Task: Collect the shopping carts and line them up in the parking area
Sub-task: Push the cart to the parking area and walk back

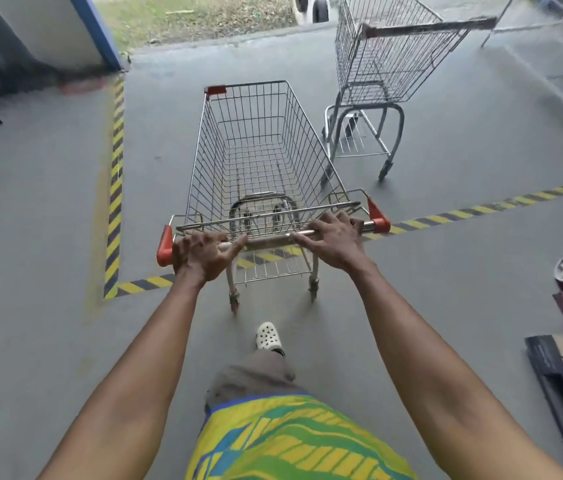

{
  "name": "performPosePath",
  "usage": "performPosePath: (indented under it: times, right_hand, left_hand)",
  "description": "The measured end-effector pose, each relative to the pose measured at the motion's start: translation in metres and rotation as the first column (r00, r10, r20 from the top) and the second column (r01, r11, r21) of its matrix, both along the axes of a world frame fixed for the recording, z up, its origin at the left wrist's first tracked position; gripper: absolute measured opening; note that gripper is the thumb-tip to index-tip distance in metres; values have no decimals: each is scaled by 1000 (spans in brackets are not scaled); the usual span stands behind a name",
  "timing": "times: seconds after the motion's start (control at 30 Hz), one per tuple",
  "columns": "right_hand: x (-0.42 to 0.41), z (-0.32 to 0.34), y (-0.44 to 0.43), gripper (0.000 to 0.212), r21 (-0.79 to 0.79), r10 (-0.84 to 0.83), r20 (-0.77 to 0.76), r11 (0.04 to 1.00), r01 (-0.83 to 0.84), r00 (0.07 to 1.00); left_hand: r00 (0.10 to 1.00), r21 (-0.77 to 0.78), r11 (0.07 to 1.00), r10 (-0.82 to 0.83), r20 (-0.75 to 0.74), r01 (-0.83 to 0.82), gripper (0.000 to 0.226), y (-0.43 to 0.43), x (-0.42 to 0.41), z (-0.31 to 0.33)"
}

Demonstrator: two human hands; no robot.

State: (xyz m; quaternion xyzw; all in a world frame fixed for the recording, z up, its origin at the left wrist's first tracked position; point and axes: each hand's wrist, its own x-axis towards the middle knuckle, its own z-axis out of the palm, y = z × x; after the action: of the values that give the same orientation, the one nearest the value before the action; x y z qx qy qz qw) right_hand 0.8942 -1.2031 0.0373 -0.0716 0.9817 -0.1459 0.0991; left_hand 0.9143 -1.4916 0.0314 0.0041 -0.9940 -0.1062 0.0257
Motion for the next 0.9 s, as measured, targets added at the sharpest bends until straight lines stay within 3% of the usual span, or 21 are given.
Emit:
performPosePath:
  times: [0.13, 0.27, 0.4, 0.67, 0.8, 0.9]
  right_hand:
    - [-85, -4, -5, 67, -25, -125, 31, 992, 126, 992]
    - [-150, -10, -5, 66, -21, -140, 36, 990, 141, 990]
    - [-218, -24, 2, 68, -61, -128, 70, 989, 132, 989]
    - [-371, -36, 28, 73, -132, -109, 37, 985, 113, 993]
    - [-455, -33, 44, 69, -135, -75, 61, 987, 83, 995]
    - [-514, -28, 55, 69, -106, -29, 104, 994, 40, 994]
  left_hand:
    - [999, 39, 999, -11, 39, 9, 96, -2, -96, 4]
    - [994, 33, 999, -29, 108, 26, 98, -2, -177, 4]
    - [996, 59, 996, -67, 64, 64, 82, 2, -242, 7]
    - [1000, 0, 1000, -20, 17, 20, 95, 22, -389, -10]
    - [1000, -1, 1000, -21, 8, 21, 90, 39, -466, -9]
    - [1000, -92, 996, -21, -12, 20, 80, 50, -517, -10]
